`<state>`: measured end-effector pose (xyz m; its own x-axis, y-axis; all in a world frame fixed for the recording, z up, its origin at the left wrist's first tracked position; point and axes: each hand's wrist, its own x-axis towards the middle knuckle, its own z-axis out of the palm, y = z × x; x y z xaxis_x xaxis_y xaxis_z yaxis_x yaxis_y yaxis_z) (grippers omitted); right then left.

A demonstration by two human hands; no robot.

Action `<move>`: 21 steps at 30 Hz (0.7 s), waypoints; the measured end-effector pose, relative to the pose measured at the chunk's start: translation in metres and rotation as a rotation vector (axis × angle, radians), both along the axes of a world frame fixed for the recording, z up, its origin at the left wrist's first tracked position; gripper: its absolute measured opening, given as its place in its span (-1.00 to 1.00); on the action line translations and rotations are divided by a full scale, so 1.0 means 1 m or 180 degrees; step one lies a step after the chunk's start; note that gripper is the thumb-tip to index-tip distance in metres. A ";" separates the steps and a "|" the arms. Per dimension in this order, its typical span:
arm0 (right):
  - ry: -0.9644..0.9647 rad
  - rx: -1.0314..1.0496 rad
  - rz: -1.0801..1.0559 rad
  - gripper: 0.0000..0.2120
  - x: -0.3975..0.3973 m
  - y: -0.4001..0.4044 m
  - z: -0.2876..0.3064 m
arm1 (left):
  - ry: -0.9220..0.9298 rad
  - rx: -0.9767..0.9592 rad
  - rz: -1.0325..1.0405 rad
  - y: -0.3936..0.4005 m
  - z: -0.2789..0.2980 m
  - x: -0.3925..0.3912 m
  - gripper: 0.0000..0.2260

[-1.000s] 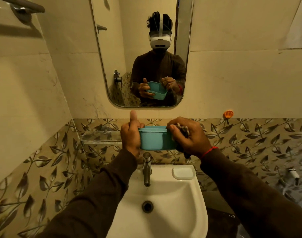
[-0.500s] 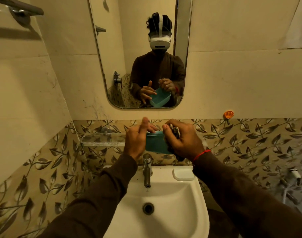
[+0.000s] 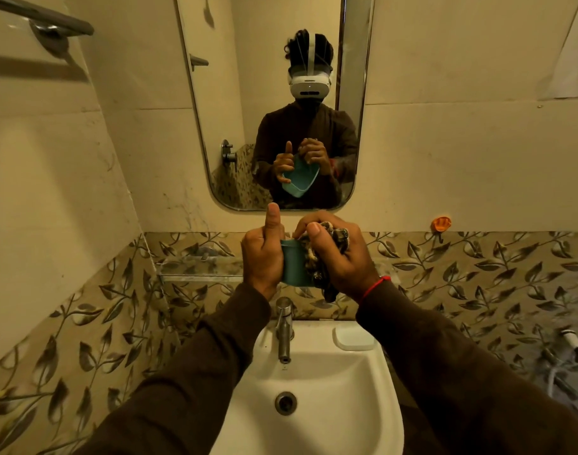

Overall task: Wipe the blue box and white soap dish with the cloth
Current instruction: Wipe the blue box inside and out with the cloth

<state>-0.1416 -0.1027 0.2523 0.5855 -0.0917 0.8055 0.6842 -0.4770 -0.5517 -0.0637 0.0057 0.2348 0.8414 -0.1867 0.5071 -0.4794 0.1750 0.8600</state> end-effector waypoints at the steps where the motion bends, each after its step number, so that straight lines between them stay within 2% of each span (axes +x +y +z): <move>1: 0.0012 0.0056 0.0001 -0.71 0.000 -0.001 -0.002 | 0.0040 -0.0017 -0.0006 0.001 -0.001 0.001 -0.45; 4: 0.0005 0.0291 0.0070 -0.71 -0.001 -0.003 -0.007 | 0.0230 -0.0099 -0.0066 0.003 -0.005 0.004 -0.48; 7: -0.0042 0.0519 0.0169 -0.73 -0.005 -0.002 -0.006 | 0.0690 -0.0274 -0.0406 0.005 -0.004 0.001 -0.48; 13: -0.0120 0.0578 0.0398 -0.73 -0.008 0.001 0.004 | 0.1415 -0.0548 -0.0928 0.005 -0.003 -0.001 -0.44; 18: -0.0046 0.1491 0.0813 -0.75 -0.012 0.000 0.007 | 0.1901 -0.0901 -0.1355 0.015 -0.003 0.005 -0.47; 21: -0.0116 0.1108 0.0483 -0.76 -0.015 -0.006 0.006 | 0.2133 -0.1076 -0.1881 0.025 0.001 0.007 -0.42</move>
<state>-0.1561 -0.1086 0.2579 0.5849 -0.2780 0.7620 0.7548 -0.1572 -0.6368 -0.0567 0.0311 0.2355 0.7930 -0.6064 0.0590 0.3399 0.5207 0.7831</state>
